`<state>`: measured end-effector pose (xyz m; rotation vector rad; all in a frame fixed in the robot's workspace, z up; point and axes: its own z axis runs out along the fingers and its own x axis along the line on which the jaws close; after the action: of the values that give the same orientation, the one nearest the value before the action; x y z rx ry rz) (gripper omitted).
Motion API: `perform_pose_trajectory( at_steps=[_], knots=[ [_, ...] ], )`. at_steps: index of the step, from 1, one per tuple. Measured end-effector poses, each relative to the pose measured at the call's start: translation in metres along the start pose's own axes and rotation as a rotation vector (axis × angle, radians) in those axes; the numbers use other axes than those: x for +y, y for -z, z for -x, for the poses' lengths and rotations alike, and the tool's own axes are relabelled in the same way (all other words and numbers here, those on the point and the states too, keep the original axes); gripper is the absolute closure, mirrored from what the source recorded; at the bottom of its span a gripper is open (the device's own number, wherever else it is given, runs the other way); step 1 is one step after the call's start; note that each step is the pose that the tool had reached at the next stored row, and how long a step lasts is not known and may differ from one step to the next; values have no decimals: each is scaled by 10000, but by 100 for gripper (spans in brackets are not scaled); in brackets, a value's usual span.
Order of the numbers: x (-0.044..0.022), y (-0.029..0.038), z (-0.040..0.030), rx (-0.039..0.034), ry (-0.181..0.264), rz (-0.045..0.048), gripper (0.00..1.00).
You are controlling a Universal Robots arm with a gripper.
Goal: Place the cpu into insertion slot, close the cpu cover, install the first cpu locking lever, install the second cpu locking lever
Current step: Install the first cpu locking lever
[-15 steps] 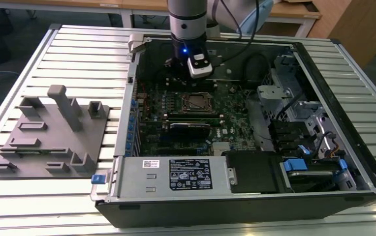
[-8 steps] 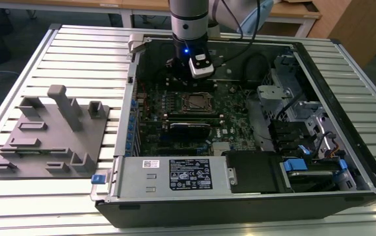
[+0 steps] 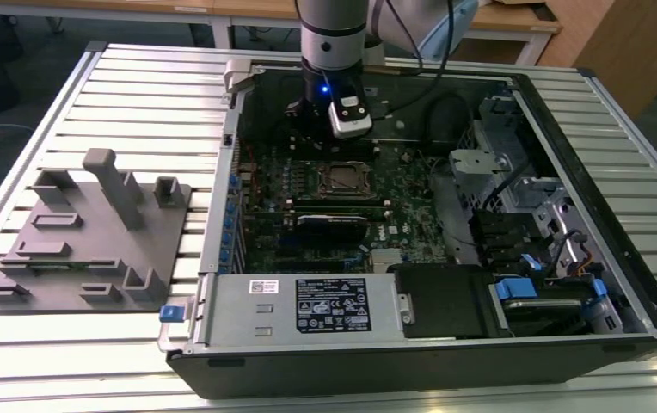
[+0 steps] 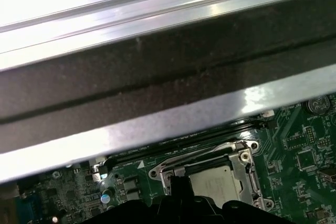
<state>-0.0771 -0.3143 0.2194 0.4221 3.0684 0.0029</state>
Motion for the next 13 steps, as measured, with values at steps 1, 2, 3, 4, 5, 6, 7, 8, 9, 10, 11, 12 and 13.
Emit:
perform_pose_trajectory(
  at_steps=[1, 2, 3, 4, 5, 6, 7, 8, 9, 10, 11, 12, 13],
  knots=[
    [0, 0, 0, 3, -1, 0, 90],
    [0, 0, 0, 3, 0, 2, 90],
    [0, 0, 0, 4, 0, 2, 90],
    [0, -1, 0, 5, 0, 3, 90],
    [0, -1, 0, 8, 0, 11, 90],
    [1, -1, 0, 7, 2, 13, 90],
    [1, -1, 0, 7, 5, 13, 90],
    [0, -1, 0, 7, 9, 13, 90],
    [0, 1, 0, 7, 15, 14, 90],
    [0, 3, 0, 8, 17, 12, 90],
    [0, 8, 0, 8, 19, 11, 90],
    [0, 13, 1, 8, 19, 12, 90],
    [0, 22, 1, 8, 19, 13, 90]
  ],
)
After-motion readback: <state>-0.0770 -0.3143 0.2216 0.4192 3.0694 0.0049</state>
